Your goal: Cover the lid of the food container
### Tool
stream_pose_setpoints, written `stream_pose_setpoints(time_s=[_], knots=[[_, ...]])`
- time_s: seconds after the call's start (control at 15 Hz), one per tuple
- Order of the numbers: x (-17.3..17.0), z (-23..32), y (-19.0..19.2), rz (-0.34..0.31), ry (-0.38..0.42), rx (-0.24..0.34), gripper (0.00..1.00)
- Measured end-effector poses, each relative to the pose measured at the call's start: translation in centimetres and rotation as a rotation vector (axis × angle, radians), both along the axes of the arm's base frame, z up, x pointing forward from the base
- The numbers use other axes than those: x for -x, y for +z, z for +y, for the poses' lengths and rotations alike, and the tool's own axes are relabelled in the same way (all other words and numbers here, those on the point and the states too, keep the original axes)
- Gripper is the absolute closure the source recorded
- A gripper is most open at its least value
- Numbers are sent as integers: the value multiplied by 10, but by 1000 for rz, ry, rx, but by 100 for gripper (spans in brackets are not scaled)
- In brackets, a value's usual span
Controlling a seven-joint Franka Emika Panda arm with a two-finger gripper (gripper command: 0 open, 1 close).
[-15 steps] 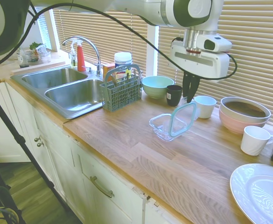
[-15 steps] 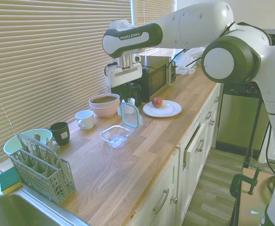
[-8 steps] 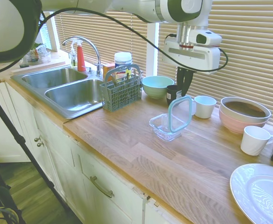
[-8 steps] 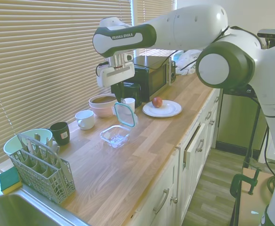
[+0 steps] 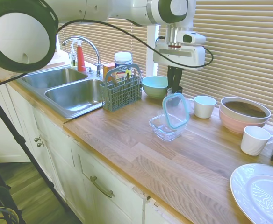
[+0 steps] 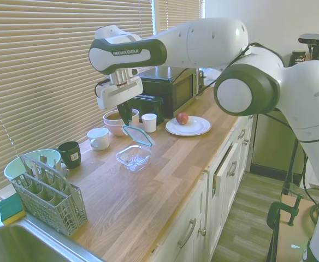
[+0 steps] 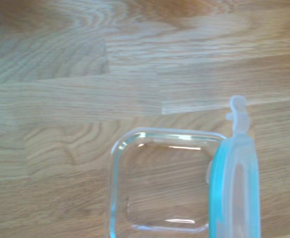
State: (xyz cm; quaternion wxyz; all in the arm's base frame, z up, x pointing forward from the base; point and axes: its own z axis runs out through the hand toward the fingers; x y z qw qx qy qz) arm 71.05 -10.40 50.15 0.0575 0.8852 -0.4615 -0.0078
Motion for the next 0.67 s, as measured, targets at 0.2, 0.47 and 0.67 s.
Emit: stream_pose_setpoints(time_s=[0.2,0.47,0.67], knots=[[-13,13,-26,30,10,13,100],[-20,26,-37,39,17,33,100],[-23,44,-38,47,25,47,100]])
